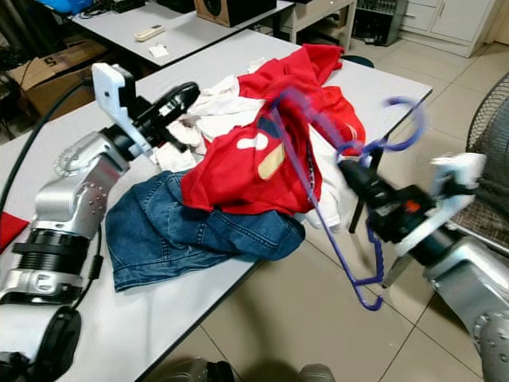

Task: Hang hanger

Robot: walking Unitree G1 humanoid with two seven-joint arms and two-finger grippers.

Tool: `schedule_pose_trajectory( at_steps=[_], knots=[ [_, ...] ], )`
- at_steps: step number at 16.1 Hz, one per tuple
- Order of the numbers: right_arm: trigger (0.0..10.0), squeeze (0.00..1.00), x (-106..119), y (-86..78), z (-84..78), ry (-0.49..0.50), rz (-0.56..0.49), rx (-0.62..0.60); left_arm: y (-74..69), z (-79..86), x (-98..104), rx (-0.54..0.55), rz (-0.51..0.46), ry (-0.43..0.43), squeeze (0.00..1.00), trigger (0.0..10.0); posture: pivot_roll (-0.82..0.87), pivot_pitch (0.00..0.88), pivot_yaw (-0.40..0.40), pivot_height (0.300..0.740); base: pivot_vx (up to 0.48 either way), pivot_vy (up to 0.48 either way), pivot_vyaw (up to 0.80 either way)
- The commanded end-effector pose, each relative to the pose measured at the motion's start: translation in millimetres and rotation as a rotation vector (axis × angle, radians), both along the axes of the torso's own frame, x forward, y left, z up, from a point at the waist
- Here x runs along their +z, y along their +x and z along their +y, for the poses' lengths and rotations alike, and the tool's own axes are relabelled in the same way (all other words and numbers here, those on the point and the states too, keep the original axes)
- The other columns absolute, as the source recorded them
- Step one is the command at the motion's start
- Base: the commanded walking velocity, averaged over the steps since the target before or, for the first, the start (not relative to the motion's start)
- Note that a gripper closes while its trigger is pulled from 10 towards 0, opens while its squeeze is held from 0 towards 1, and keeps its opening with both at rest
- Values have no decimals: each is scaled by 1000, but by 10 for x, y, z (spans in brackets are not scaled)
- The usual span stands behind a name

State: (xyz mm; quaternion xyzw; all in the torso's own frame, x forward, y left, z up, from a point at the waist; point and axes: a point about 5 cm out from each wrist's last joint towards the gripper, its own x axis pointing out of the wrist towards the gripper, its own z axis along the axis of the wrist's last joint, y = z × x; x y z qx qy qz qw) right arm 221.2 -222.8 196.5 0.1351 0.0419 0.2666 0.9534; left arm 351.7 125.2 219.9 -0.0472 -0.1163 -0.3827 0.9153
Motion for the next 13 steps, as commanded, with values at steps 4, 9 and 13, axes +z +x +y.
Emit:
schedule_pose_trajectory(
  at_steps=[4,9,13],
  knots=[
    [10000,0,-147,-40,-185,-98,68,-122,-257,-264,-161,-239,77,126,0,10000,-319,0,175,740,0,0,0],
    [10000,0,-218,-180,-196,-315,63,-176,-302,-391,-315,-275,140,211,0,10000,-328,0,183,740,0,0,0],
    [10000,0,-166,-196,-240,-393,7,-219,-304,-533,-513,-269,183,325,0,10000,-329,0,190,740,0,0,0]
  ],
)
